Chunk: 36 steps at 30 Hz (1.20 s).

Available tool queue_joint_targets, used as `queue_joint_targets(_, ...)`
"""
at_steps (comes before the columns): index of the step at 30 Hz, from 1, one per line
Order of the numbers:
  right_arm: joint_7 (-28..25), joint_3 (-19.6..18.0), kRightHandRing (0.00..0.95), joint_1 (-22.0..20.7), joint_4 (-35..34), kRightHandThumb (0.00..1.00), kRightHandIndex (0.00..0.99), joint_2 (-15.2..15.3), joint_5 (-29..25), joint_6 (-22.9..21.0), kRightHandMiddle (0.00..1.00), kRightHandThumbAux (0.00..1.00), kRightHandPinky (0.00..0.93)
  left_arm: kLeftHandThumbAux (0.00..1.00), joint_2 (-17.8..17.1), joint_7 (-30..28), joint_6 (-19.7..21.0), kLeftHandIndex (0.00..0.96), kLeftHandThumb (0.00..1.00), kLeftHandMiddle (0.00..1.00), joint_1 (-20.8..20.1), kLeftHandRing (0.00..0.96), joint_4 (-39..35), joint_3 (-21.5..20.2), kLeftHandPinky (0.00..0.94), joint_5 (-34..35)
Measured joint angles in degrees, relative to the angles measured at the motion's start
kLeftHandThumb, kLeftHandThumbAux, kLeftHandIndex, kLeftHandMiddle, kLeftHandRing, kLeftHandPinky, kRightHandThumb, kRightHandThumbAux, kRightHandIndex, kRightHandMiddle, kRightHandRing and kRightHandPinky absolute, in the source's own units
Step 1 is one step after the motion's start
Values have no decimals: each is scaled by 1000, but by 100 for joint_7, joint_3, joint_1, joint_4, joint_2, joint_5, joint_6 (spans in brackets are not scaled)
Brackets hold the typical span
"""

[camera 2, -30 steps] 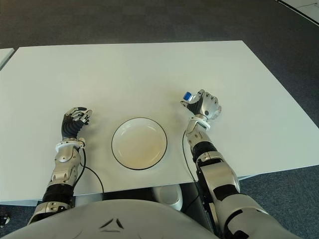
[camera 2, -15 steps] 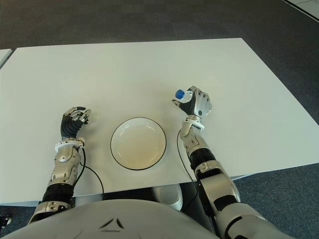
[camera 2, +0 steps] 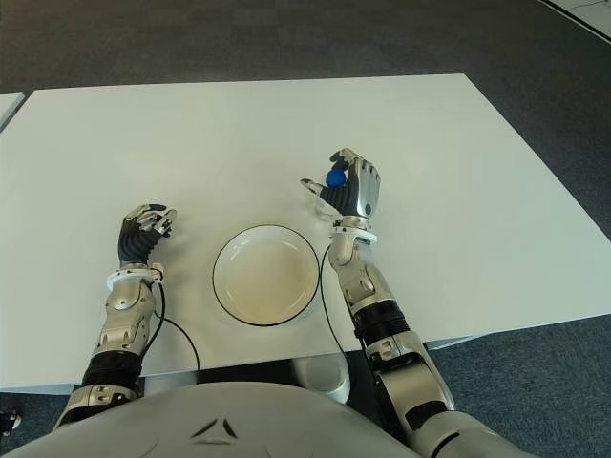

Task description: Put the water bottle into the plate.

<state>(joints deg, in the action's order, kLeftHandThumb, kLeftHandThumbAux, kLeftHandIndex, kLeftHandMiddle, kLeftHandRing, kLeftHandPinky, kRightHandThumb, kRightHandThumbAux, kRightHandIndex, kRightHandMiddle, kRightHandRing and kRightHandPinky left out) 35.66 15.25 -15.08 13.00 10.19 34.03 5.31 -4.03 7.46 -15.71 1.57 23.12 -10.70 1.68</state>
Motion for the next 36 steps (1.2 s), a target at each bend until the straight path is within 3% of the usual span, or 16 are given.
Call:
queue_joint_targets(12, -299, 192, 894, 40, 15, 734, 440, 213, 11, 1433, 878, 714, 896, 712, 36, 0, 19, 434, 708, 658, 19, 639, -48, 8, 612, 1)
queue_joint_targets(15, -613, 271, 896, 39, -41, 735, 440, 294, -21, 1776, 880, 714, 898, 712, 38, 0, 11, 434, 708, 657, 25, 639, -51, 6, 612, 7)
queue_joint_targets(27, -1574, 518, 895, 63, -472, 728, 440, 576, 9, 2639, 882, 714, 893, 712, 44, 0, -2, 434, 707, 647, 121, 627, -137, 23, 593, 6)
queue_joint_targets(36, -1995, 668, 897, 80, -451, 727, 440, 579, -5, 3099, 885, 714, 900, 712, 53, 16, 108, 434, 709, 657, 167, 638, -251, 42, 619, -43)
